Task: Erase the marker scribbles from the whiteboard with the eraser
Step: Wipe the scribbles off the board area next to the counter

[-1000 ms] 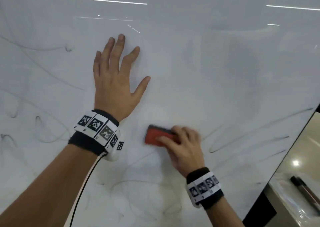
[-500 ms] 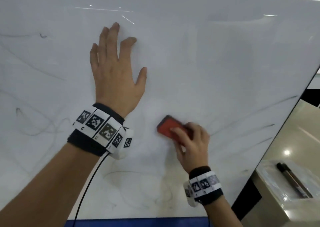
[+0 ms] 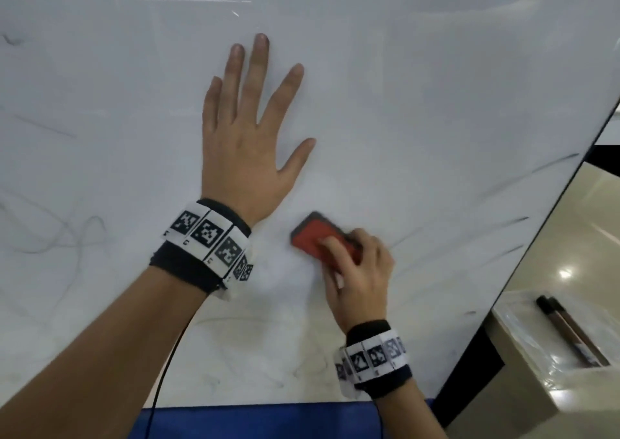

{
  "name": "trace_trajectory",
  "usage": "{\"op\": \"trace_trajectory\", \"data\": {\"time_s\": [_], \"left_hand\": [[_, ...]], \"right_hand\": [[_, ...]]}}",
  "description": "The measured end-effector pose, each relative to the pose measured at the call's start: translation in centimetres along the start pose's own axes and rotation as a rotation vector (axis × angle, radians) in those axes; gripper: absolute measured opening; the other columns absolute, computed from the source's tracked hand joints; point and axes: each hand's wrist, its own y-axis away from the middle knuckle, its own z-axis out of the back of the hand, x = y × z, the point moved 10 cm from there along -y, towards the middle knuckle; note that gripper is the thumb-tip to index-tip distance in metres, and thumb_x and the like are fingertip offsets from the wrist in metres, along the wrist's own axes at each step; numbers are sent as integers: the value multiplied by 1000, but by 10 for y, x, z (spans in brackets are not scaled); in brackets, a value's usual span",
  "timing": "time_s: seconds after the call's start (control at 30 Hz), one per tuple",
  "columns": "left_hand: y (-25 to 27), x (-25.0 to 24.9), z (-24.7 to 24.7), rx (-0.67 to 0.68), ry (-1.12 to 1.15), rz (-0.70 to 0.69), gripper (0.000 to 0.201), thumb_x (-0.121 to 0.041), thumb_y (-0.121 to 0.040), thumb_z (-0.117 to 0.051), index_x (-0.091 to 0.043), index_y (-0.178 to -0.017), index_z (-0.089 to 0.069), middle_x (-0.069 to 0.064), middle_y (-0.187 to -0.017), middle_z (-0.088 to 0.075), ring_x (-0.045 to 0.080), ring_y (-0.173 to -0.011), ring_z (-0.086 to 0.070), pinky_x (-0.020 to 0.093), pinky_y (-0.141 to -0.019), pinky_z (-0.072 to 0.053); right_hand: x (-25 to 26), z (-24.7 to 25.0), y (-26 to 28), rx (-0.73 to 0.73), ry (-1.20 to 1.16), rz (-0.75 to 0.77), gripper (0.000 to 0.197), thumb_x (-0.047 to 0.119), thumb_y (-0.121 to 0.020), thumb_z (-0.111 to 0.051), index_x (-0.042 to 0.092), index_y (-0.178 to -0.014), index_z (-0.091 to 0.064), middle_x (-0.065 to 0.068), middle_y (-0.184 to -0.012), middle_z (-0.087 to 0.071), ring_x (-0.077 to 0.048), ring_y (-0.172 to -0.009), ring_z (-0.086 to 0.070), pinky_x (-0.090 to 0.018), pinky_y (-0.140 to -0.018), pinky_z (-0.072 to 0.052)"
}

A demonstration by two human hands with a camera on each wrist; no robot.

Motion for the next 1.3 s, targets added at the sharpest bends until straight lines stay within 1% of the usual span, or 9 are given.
{"op": "trace_trajectory", "data": {"time_s": [0.1,0.2,0.4,0.6,0.67,0.8,1.07,1.23,1.3], "left_hand": [[0,-1,-1,-2,-6,-1,70,-56,-102,-47,-25,-162,-27,17,-170,-13,37,-158,-10,55,-127,-13],[-1,-2,-4,-12,12,8,70,-54,-103,-48,-24,-162,-27,17,-170,-13,38,-158,-9,56,-128,-12],[1,0,-5,-36,2,-7,70,-58,-104,-46,-25,-162,-25,16,-170,-12,37,-159,-9,54,-128,-10],[-1,-2,-9,-65,42,26,69,-55,-104,-47,-23,-162,-27,18,-170,-12,38,-158,-8,55,-129,-7],[0,-3,-11,-73,39,32,69,-55,-104,-48,-23,-162,-27,18,-170,-12,38,-158,-9,55,-129,-6],[2,-2,-9,-85,30,19,70,-58,-104,-46,-24,-162,-27,18,-170,-14,38,-158,-10,54,-129,-8],[2,-2,-8,-78,49,31,69,-58,-104,-46,-24,-161,-28,17,-170,-14,37,-158,-10,54,-129,-8],[1,-2,-9,-77,40,28,70,-60,-104,-44,-25,-161,-28,17,-170,-15,38,-158,-11,54,-129,-9],[1,-1,-8,-86,46,27,70,-60,-103,-44,-25,-161,-28,17,-170,-15,37,-158,-11,53,-129,-8]], "right_hand": [[-66,46,-10,-240,-104,-302,46,10,-82,-79,20,-124,-63,-13,-125,-48,-26,-108,-45,-46,-98,-44],[-64,36,-4,-357,-167,-461,47,12,-83,-79,16,-127,-61,-15,-127,-48,-19,-110,-41,-34,-100,-40],[-31,8,0,0,-7,29,45,19,-83,-75,34,-123,-60,-10,-127,-51,-36,-111,-48,-52,-95,-45],[-128,76,-19,-423,-189,-556,51,15,-85,-78,26,-130,-57,-13,-131,-45,-31,-119,-47,-54,-103,-44],[-84,47,-16,-323,-176,-415,48,20,-84,-73,29,-128,-56,-12,-130,-45,-31,-117,-47,-49,-103,-43],[-5,-20,26,135,-3,161,45,23,-81,-71,36,-122,-56,-6,-127,-47,-32,-109,-48,-49,-93,-45],[-144,86,-11,-419,-155,-540,54,15,-85,-78,19,-133,-53,-17,-130,-48,-31,-119,-47,-57,-101,-42],[-59,11,29,39,-22,-111,43,24,-83,-70,29,-124,-56,-11,-130,-46,-37,-113,-48,-53,-97,-45],[-79,28,22,41,35,-64,42,24,-84,-70,30,-123,-55,-11,-129,-47,-37,-111,-49,-55,-94,-47]]}}
